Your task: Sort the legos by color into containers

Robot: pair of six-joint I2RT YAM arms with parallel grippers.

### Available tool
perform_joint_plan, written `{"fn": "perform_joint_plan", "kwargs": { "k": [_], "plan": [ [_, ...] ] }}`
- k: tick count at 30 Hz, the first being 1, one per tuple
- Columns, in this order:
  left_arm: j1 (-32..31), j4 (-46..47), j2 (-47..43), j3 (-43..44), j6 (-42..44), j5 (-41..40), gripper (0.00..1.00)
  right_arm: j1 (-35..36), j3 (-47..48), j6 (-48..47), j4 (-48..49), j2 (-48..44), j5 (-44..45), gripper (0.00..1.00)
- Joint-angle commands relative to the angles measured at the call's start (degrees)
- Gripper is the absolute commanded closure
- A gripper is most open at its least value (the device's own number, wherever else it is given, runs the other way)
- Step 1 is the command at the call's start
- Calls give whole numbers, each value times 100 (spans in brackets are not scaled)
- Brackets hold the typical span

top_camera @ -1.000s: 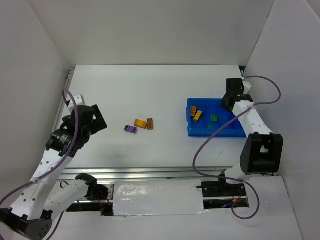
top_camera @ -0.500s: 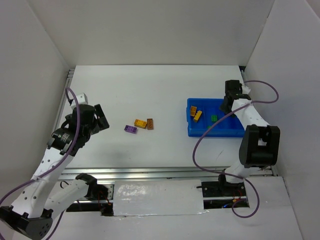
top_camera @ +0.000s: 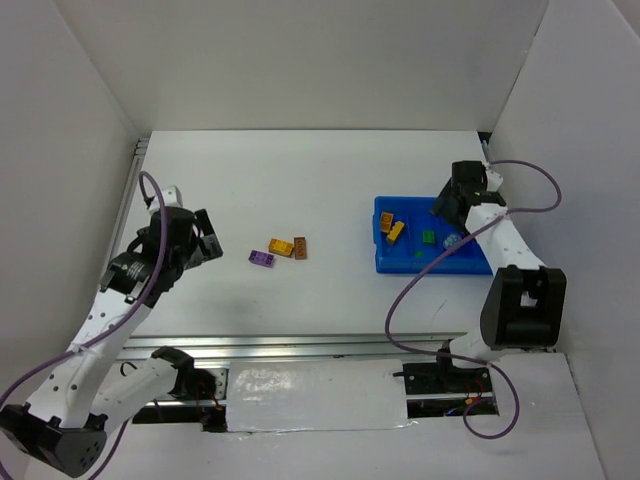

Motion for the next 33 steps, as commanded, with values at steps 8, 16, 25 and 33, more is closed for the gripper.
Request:
{"fn": "perform_joint_plan", "kwargs": {
  "k": [8,16,25,33],
  "plan": [
    [21,700,1431,-135,-982,1430,0,1571,311,-184,-304,-1741,-728,0],
    [-23,492,2602,260,-2789,791,0,2504,-4,-458,20,-2356,-2055,0],
    [-5,649,3700,637,-4445,780,0,2601,-180,-510,56,-2797,-2540,1],
    [-23,439,4905,1138,-4841,1045,4,2654,-154,-704,-76,-2875,-2513,0]
  ]
}}
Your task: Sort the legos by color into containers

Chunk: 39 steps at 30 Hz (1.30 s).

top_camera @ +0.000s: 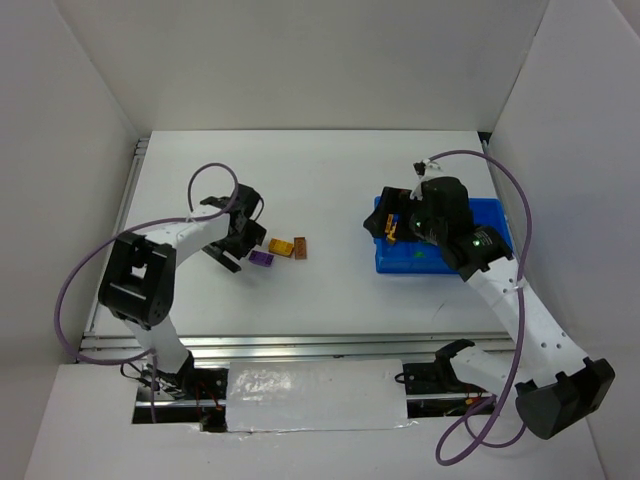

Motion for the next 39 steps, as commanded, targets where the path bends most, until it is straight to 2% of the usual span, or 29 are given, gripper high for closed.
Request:
{"fn": "perform_joint_plan", "kwargs": {
  "k": [1,9,10,11,12,14,17,19,20,22,23,25,27,30,34,35,39],
  "plan": [
    [-18,-224,304,275,-387,-30,4,53,49,-175,33,-170,-65,0],
    [-71,-31,648,179,-431,127,9,70,-65,-192,147,-258,-127,0],
    [-62,-13,683,205,-413,144,11,62,-74,-184,165,-258,-153,0],
    [-71,-5,710,205,-387,171,20,70,-82,-175,174,-249,-153,0],
    [-71,22,753,197,-387,188,25,62,-126,-175,209,-266,-153,0],
    [-71,22,789,188,-387,206,25,53,-162,-166,227,-275,-145,0],
    [-62,83,763,65,-396,232,36,70,-179,-175,227,-284,-136,0],
    [-62,119,745,-14,-404,232,39,53,-171,-175,236,-293,-127,0],
    [-54,119,736,-40,-387,232,50,61,-170,-175,236,-302,-127,0],
    [-45,110,684,-137,-387,224,54,70,-162,-175,253,-302,-127,0],
    [-36,118,605,-190,-395,197,69,70,-162,-175,253,-293,-144,0],
    [-18,127,464,-391,-404,188,86,70,-170,-175,271,-284,-179,0],
    [-10,154,183,-532,-369,188,98,70,-232,-184,367,-258,-363,0],
    [-27,285,-422,-848,-124,249,100,88,-451,-105,709,-293,-836,0],
    [-421,662,-1625,-1121,289,232,100,193,-1092,403,1718,-451,-1795,0],
    [-536,811,-2124,-1139,360,206,100,272,-1372,527,2243,-486,-1927,0],
    [-1169,753,-2805,-755,475,-31,100,1044,-1594,888,2951,-223,-1632,0]
  ]
}}
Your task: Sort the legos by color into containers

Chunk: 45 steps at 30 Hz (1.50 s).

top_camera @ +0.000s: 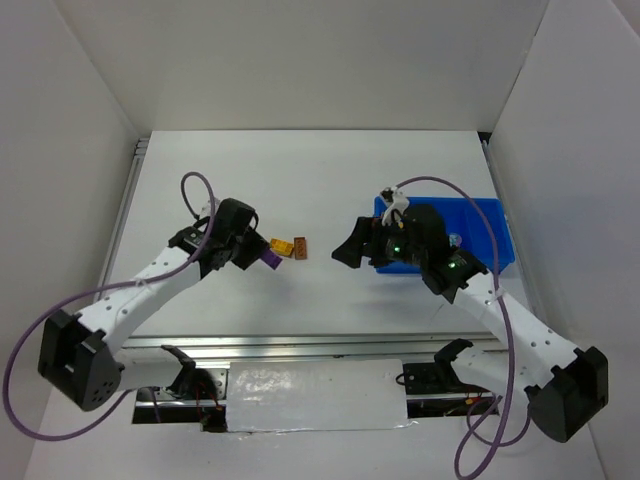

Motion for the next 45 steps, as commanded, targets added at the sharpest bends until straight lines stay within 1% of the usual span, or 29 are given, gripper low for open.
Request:
{"fn": "perform_joint_plan", "kwargs": {
  "k": [1,5,8,9,14,16,17,19,20,22,23,24,25,26,27,28,29,31,32,33,34,36,37,38,39,40,43,44,45],
  "plan": [
    [-459,166,-362,427,269,-75,100,780,-18,381,1231,131,143,0],
    [-723,288,-248,788,436,347,100,1310,51,496,1792,395,488,1],
    [-978,429,-213,938,454,462,100,1539,254,522,1742,649,848,3],
    [-1074,473,-195,981,463,496,100,1556,280,548,1742,703,885,6],
    [-1189,745,-178,1052,515,795,100,1758,456,689,1671,1081,1402,12],
    [-1233,851,-178,1052,515,875,100,1785,447,707,1680,1160,1430,19],
    [-1260,860,-178,1061,515,840,100,1794,465,698,1671,1195,1439,26],
    [-1304,851,-221,1061,515,743,100,1803,483,681,1671,1204,1456,28],
    [-1304,903,-230,1052,533,743,100,1803,474,672,1680,1195,1465,37],
    [-1313,974,-222,1052,594,813,100,1794,448,654,1750,1152,1474,50],
    [-1313,1000,-204,1061,612,857,100,1794,430,654,1785,1125,1439,62],
    [-1304,1018,-143,1070,647,936,100,1794,404,645,1829,1125,1317,64],
    [-1304,1027,-108,1078,656,980,100,1803,395,637,1943,1099,1229,69],
    [-1304,1062,-81,1061,656,1015,100,1785,386,628,1996,1081,1167,87],
    [-1313,1097,-55,1043,647,1050,97,1794,386,636,1996,1072,1157,97],
    [-1313,1141,-63,1017,665,1103,95,1785,377,637,2014,1055,1157,100],
    [-1321,1193,-72,956,665,1112,92,1803,360,602,2014,1029,1183,100],
    [-1321,1273,-151,894,682,1042,63,1803,298,566,2005,950,1288,100],
    [-1321,1256,-177,903,665,972,45,1794,289,540,1953,923,1359,100],
    [-1321,1003,-239,937,613,876,10,1785,289,531,1883,905,1481,100],
    [-1313,853,-257,1068,586,570,0,1785,281,522,1726,853,1709,100],
    [-1295,580,-292,1288,708,121,1,1759,184,443,1671,800,1895,100],
    [-1269,231,-283,1559,752,-290,1,1680,140,426,1428,748,1974,100],
    [-1147,36,-266,1718,866,-442,0,1593,18,408,1329,712,2297,100],
    [-1076,-184,-266,1859,919,-557,0,1470,-70,399,1172,607,2422,100],
    [-988,-482,-283,2061,1024,-723,0,1051,-176,373,1135,537,2475,100],
    [-585,-503,-511,2063,1375,-769,1,13,-606,452,986,247,2301,100],
    [-522,-459,-642,2028,1490,-717,1,-721,-755,478,855,81,2230,100],
    [-487,-424,-678,1941,1622,-690,0,-1076,-791,504,767,9,2264,100]
  ]
}}
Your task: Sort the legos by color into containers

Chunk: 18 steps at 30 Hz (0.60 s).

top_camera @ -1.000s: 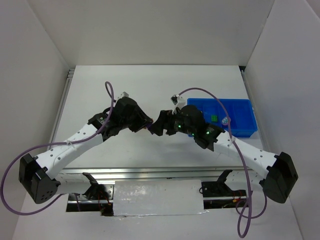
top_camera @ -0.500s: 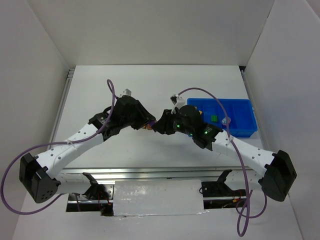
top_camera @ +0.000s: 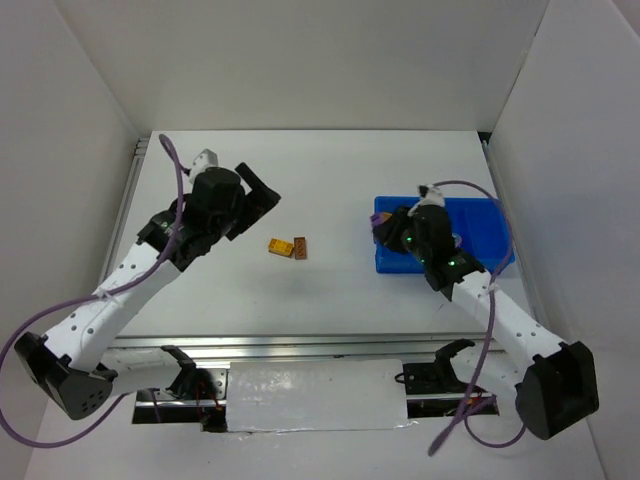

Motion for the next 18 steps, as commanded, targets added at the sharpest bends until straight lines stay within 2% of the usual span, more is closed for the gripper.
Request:
{"fn": "perform_joint_plan", "kwargs": {
  "k": [1,2,6,9,14,18],
  "plan": [
    [193,-227,-309,-1,756,-279,0,-1267,-215,-24,-429,-413,324,100],
    [202,-235,-336,-45,837,-287,0,-1739,-206,-7,-517,-483,655,100],
    [264,-270,-257,-334,1136,-165,0,-2709,83,63,-1096,-256,1464,100],
    [299,-358,-99,-432,1312,-7,0,-3472,303,-59,-1159,157,1293,100],
    [334,-419,121,-467,1681,345,0,-4003,681,-104,-1273,1078,948,100],
    [343,-385,156,-546,1865,433,0,-4117,752,-86,-1212,1256,904,98]
  ]
}}
